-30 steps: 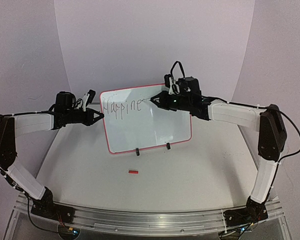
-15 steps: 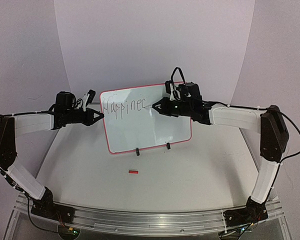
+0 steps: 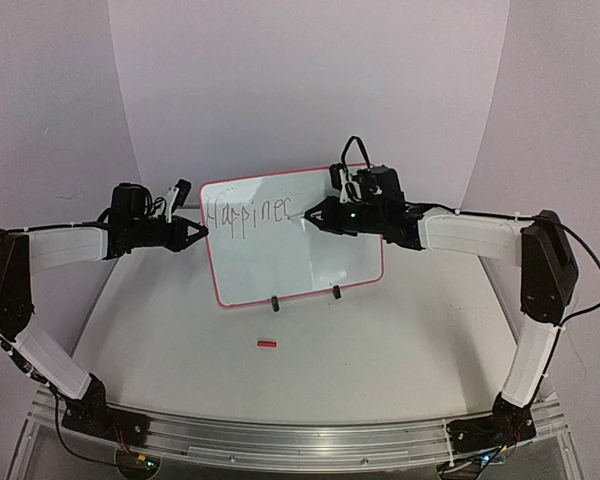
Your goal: Write a sentence on the whiteboard
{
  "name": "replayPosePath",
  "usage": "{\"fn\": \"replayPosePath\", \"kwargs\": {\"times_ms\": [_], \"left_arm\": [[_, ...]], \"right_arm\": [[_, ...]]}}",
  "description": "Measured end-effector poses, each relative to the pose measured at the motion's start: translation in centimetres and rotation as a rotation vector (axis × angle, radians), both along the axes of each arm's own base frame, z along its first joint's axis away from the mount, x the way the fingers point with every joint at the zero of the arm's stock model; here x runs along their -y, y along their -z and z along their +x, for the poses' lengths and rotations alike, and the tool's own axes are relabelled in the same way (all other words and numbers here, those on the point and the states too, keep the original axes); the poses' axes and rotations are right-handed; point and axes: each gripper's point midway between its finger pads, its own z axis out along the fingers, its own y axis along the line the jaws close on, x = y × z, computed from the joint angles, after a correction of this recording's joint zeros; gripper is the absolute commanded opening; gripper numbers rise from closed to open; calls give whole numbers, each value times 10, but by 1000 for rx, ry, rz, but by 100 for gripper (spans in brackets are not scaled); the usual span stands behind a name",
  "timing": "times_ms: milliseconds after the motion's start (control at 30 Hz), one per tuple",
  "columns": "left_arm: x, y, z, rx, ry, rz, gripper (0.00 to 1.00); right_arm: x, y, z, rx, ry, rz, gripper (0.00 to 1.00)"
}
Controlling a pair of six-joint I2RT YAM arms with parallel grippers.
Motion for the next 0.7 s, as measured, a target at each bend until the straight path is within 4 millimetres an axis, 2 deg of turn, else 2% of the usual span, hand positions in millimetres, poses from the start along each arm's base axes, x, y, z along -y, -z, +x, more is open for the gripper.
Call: {"fn": "replayPosePath", "kwargs": {"times_ms": [333, 700], "left_arm": [[0, 0, 0, 0, 0, 0, 0], [0, -1, 0, -3, 0, 2, 0]], "right_arm": [[-10, 11, -7, -27, -35, -10, 0], [-9, 8, -10, -21, -37, -10, 0]]}}
